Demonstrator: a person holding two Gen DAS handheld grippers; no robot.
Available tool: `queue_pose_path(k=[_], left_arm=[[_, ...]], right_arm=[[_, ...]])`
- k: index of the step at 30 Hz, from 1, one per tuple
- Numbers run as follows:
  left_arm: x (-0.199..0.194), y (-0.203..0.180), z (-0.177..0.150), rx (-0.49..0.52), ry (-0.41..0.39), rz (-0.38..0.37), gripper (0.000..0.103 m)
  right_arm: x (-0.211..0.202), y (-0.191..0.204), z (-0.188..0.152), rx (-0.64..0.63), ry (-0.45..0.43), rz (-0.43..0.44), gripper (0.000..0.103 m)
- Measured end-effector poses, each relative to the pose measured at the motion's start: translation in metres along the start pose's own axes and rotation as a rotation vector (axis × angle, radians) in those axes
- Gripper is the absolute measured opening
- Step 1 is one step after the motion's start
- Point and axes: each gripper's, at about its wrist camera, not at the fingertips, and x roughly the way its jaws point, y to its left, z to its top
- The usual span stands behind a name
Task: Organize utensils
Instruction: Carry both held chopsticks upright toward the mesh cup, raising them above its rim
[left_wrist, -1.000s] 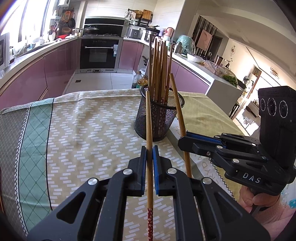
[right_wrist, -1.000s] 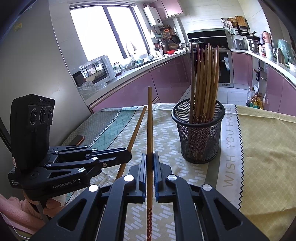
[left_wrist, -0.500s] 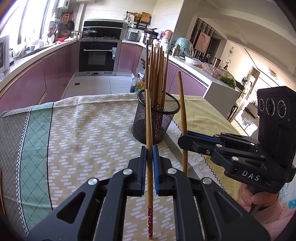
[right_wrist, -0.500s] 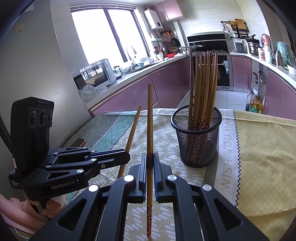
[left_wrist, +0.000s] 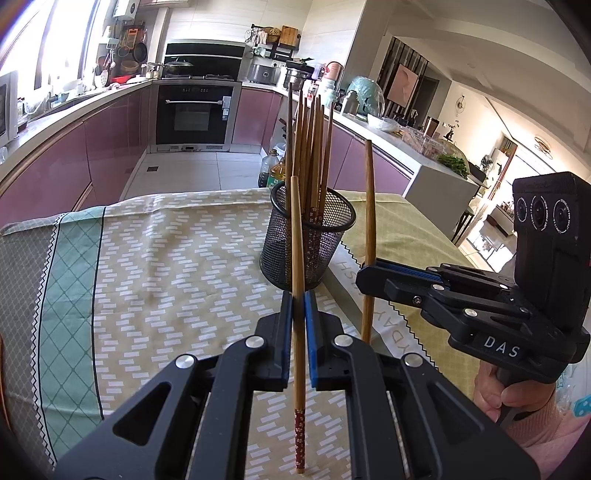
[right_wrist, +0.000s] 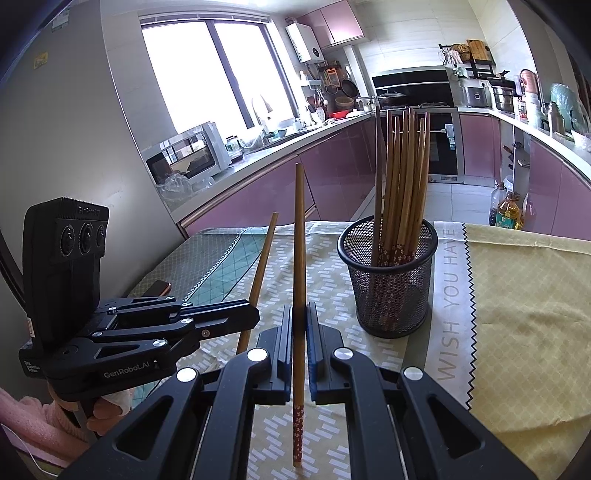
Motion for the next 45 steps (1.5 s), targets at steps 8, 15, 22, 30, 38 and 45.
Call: queue_pose_path(k=[8, 15, 22, 30, 38, 45], left_arm=[[0.000, -0.001, 0.001, 0.001, -0.002, 0.000, 0.008], [-0.001, -0.004, 0.004, 0.004, -0.010, -0.005, 0.008], [-0.001, -0.004, 0.004, 0.005, -0.013, -0.008, 0.008], [-0.001, -0.004, 0.004, 0.007, -0.015, -0.008, 0.008], [-0.001, -0.005, 0.006, 0.007, -0.022, -0.009, 0.008], [-0.003, -0.006, 0.009, 0.010, -0.032, -0.011, 0.008]], right_arm=[[0.000, 0.000, 0.001, 0.001, -0.005, -0.004, 0.006], [-0.002, 0.000, 0.003, 0.001, -0.014, -0.006, 0.006], [-0.004, 0.001, 0.004, 0.001, -0.019, -0.009, 0.006], [-0.007, 0.000, 0.006, 0.003, -0.025, -0.010, 0.006], [-0.009, -0.001, 0.008, 0.007, -0.039, -0.017, 0.006], [-0.012, -0.001, 0.010, 0.007, -0.050, -0.020, 0.006]])
